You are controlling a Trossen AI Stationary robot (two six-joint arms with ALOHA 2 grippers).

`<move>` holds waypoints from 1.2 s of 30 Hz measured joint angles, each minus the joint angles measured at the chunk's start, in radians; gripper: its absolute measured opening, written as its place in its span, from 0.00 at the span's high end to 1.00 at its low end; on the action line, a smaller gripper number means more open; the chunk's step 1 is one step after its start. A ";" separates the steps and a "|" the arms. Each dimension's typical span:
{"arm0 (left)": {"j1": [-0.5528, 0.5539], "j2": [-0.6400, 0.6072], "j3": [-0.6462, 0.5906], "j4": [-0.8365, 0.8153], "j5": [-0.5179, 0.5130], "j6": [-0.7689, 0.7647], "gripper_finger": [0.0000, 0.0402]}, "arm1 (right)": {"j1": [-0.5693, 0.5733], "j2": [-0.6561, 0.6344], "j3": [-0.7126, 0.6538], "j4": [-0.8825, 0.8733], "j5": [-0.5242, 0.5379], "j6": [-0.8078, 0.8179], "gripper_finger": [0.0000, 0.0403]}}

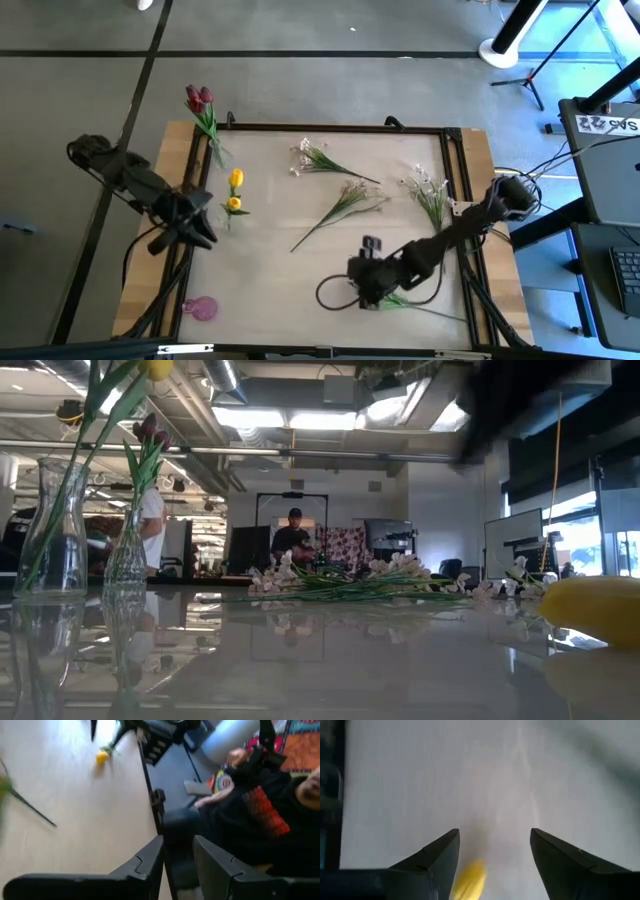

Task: Sort flowers into vase by color
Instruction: Put the yellow flower into the bottom transparent vase

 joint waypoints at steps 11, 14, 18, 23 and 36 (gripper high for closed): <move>-0.160 0.009 0.000 -0.188 -0.243 -0.342 0.75 | 0.141 0.155 0.002 -0.162 -0.195 0.441 0.40; -0.196 0.027 0.000 -0.252 -0.286 -0.442 0.75 | 0.142 0.202 0.002 -0.132 -0.193 0.468 0.40; -0.234 0.052 0.000 -0.295 -0.397 -0.470 0.75 | 0.121 0.238 0.005 -0.127 -0.168 0.467 0.45; -0.262 0.087 0.000 -0.307 -0.446 -0.441 0.75 | 0.090 0.243 0.007 -0.131 -0.184 0.463 0.59; -0.297 0.096 0.000 -0.428 -0.541 -0.436 0.75 | 0.039 0.253 0.064 -0.135 -0.108 0.311 0.94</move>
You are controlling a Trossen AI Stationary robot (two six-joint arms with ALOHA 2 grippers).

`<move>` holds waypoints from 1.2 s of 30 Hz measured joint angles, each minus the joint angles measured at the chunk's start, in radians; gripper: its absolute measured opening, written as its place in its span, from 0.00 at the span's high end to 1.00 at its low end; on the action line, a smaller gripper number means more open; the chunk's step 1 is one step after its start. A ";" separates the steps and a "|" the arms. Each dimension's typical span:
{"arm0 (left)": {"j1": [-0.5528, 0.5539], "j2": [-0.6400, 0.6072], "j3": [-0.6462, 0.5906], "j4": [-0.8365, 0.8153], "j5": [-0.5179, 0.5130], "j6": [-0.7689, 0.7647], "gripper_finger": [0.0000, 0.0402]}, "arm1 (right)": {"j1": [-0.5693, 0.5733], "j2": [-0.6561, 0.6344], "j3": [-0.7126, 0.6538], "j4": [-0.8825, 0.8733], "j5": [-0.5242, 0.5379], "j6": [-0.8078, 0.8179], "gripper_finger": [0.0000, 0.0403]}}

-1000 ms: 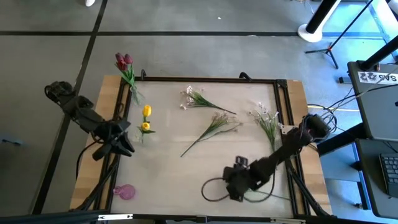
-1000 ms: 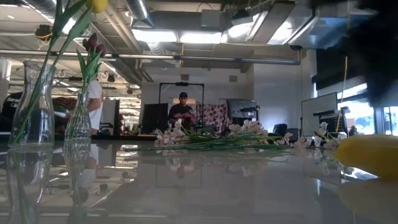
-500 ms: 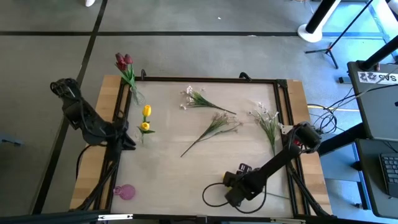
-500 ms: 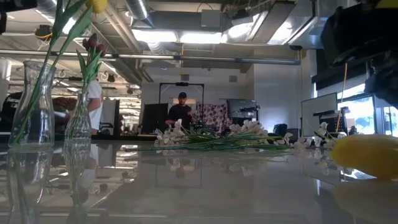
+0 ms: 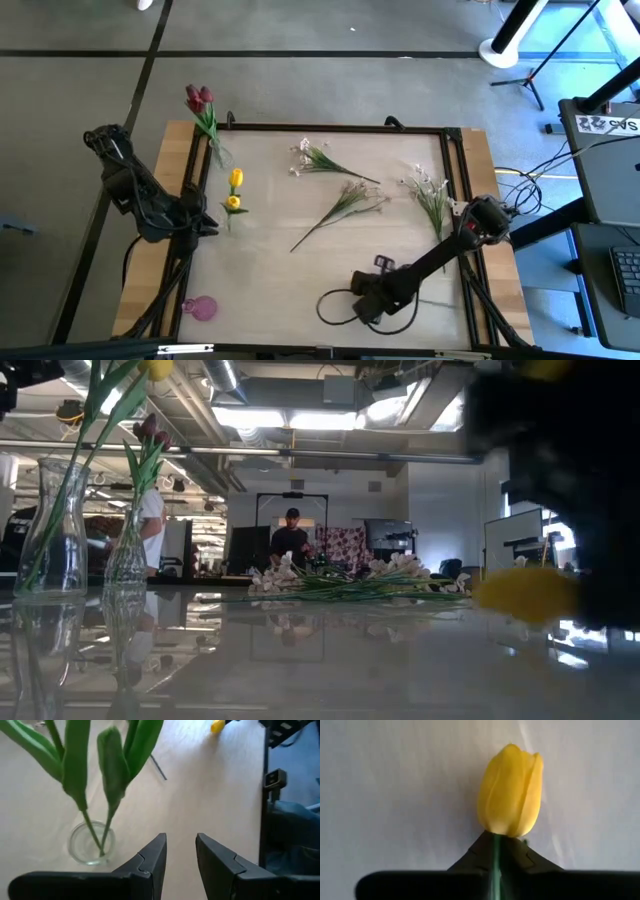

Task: Sort flowers into vase by color
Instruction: Put the yellow flower into the bottom transparent vase

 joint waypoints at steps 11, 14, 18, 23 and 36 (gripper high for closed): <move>0.000 0.000 0.000 -0.017 -0.039 0.000 0.75 | -0.032 -0.028 0.247 0.480 0.411 -0.581 0.96; 0.000 0.000 0.000 -0.018 -0.040 0.000 0.75 | -0.070 -0.028 0.236 0.816 0.368 -0.785 0.97; 0.000 0.000 0.000 -0.018 -0.039 -0.005 0.75 | -0.128 -0.028 0.182 1.235 0.268 -0.982 0.98; -0.005 0.000 0.000 -0.017 -0.038 -0.007 0.75 | -0.207 -0.022 0.117 1.604 0.147 -1.122 0.98; -0.113 0.000 0.000 -0.013 -0.073 0.004 0.75 | -0.387 0.155 0.088 2.269 -0.008 -1.141 0.98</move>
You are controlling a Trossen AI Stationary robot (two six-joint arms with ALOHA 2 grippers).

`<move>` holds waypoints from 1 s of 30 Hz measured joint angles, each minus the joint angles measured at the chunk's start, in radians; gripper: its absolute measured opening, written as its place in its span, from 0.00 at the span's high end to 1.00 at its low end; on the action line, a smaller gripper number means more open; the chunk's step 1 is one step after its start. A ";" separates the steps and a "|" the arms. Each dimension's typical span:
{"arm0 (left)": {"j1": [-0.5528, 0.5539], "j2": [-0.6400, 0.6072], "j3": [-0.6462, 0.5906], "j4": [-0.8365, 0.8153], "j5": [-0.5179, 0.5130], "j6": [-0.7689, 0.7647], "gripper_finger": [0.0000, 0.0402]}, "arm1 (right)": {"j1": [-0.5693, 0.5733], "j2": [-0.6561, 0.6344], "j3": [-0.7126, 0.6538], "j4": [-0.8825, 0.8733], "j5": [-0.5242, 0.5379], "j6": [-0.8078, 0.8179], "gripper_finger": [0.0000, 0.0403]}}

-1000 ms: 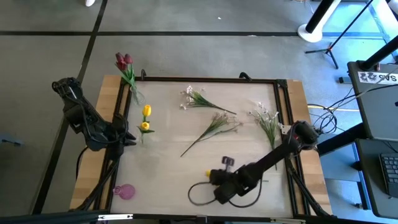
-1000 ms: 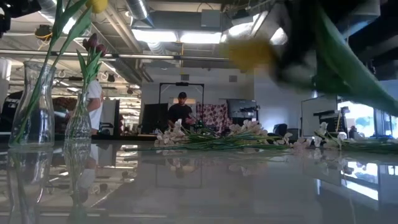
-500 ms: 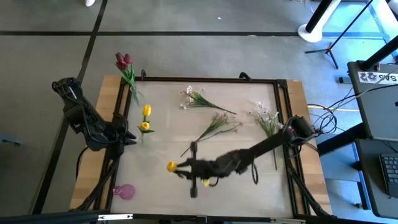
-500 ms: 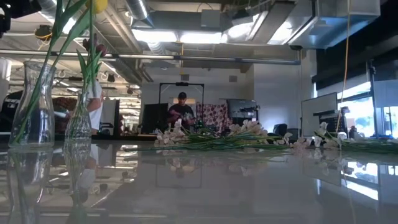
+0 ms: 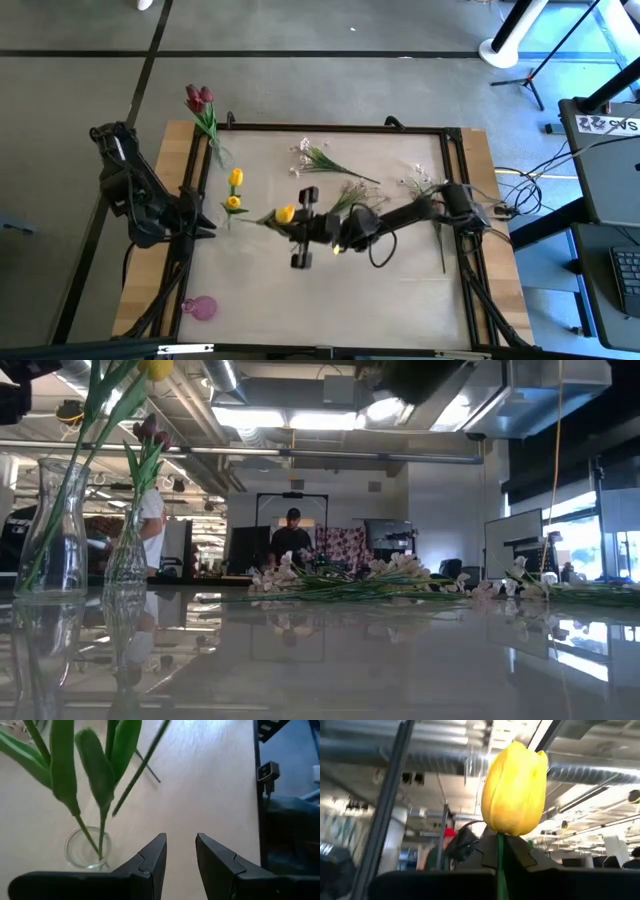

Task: Sort flowers into vase by color
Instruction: Put the yellow flower into the bottom transparent vase

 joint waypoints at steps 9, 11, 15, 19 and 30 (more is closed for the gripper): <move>-0.003 0.001 0.000 -0.083 -0.086 0.044 0.75 | -0.078 0.022 0.004 0.050 -0.023 0.093 0.99; -0.003 0.001 0.000 -0.094 -0.121 0.063 0.75 | -0.096 0.022 0.005 0.043 -0.039 0.125 0.98; -0.003 0.000 0.000 -0.152 -0.228 0.074 0.75 | -0.123 0.022 0.005 0.021 -0.052 0.144 0.98; -0.002 -0.012 0.002 -0.166 -0.342 0.102 0.75 | -0.139 0.003 0.005 0.000 -0.056 0.161 0.99; 0.005 -0.014 0.099 0.041 -0.569 0.480 0.75 | -0.169 -0.174 0.005 -0.216 -0.081 0.207 0.98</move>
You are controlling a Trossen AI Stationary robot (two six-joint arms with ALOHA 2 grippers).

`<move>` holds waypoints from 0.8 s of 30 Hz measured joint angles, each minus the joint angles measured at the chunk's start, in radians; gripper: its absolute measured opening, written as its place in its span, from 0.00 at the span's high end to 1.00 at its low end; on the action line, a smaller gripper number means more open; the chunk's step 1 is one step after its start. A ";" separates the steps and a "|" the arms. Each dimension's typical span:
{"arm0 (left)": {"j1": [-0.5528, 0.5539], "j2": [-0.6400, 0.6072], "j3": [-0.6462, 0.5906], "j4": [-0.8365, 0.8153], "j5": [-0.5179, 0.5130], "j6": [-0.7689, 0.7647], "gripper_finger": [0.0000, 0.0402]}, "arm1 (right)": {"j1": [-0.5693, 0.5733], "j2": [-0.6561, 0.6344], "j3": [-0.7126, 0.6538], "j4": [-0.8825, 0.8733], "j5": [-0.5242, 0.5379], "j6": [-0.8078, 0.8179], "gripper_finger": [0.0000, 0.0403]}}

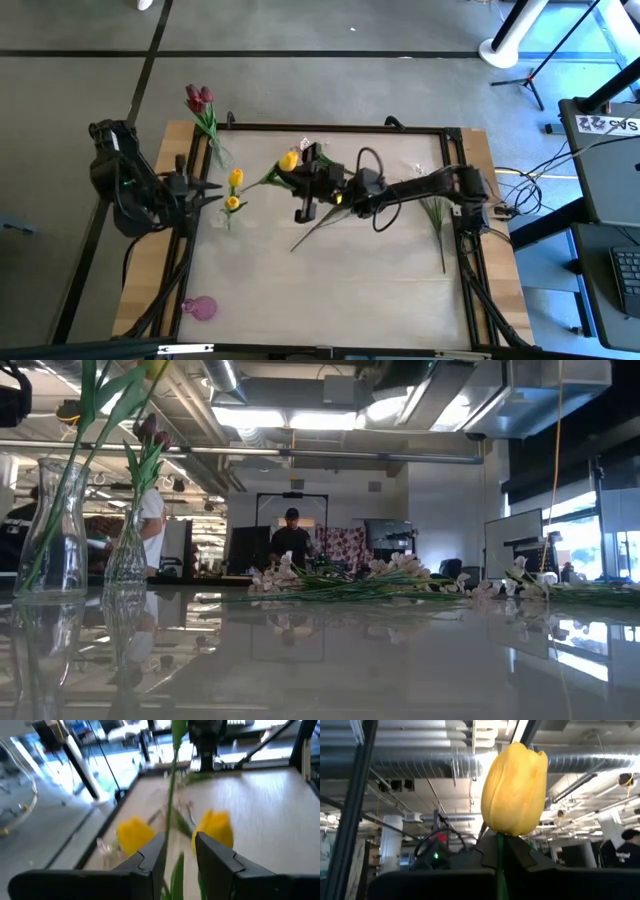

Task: Sort flowers into vase by color
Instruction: Put the yellow flower into the bottom transparent vase

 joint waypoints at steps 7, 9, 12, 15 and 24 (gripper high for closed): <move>0.114 -0.008 0.000 0.355 0.014 0.334 0.75 | -0.013 -0.031 0.000 -0.016 -0.085 -0.003 0.98; 0.165 -0.008 0.001 0.447 0.039 0.404 0.73 | -0.015 -0.031 0.000 -0.041 -0.108 -0.009 0.98; 0.257 -0.008 0.001 0.533 0.099 0.466 0.70 | -0.020 -0.031 0.000 -0.079 -0.119 -0.011 0.98; 0.364 0.000 0.001 0.577 0.219 0.501 0.67 | -0.021 -0.031 0.000 -0.087 -0.124 -0.011 0.98; 0.638 0.107 0.001 0.749 0.559 0.534 0.63 | -0.027 -0.031 0.000 -0.158 -0.127 -0.015 0.98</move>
